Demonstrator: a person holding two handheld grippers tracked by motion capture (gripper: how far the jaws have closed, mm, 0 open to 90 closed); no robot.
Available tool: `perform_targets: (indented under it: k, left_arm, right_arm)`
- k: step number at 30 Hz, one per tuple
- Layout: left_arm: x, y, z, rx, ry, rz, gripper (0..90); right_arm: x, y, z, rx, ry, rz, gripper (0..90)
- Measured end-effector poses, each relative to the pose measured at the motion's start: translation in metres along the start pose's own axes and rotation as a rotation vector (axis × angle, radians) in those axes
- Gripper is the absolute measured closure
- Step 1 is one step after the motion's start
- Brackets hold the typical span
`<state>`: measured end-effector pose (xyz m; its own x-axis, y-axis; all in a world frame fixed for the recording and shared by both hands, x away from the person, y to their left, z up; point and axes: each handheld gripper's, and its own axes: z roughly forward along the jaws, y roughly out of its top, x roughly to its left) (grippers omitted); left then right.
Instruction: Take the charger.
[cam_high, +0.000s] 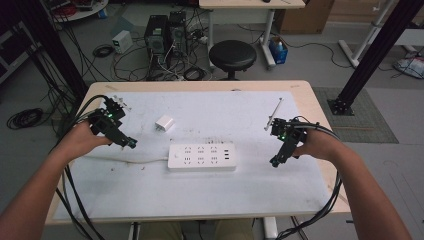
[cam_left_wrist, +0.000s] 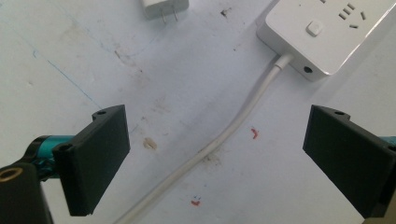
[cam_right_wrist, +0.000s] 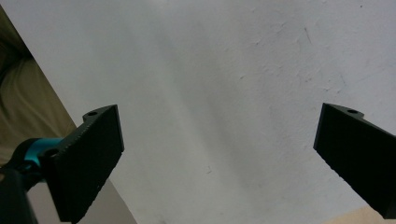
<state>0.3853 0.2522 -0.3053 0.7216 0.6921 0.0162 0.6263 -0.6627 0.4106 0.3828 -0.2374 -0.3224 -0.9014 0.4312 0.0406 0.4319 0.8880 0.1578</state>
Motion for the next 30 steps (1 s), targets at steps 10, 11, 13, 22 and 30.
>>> perform_targets:
  k: [10,11,13,22,30]
  left_arm:
    - [0.0,0.008,-0.001,-0.023,0.03,-0.037,7.2]
    - [0.0,0.009,-0.001,-0.025,0.034,-0.04,7.2]
    - [0.0,0.012,-0.001,-0.032,0.042,-0.044,7.2]
    - [0.002,0.029,-0.003,-0.079,0.047,-0.079,7.2]
    - [0.008,0.051,0.015,-0.116,0.057,-0.1,7.2]
  right_arm:
    - [-0.001,-0.001,-0.003,-0.022,-0.008,0.034,0.9]
    - [-0.002,-0.001,-0.003,-0.026,-0.006,0.024,0.9]
    - [-0.003,0.0,-0.003,-0.023,-0.008,0.016,0.9]
    - [-0.001,0.003,-0.003,-0.039,-0.008,0.026,0.9]
    - [-0.002,0.004,-0.003,-0.053,-0.012,0.03,0.9]
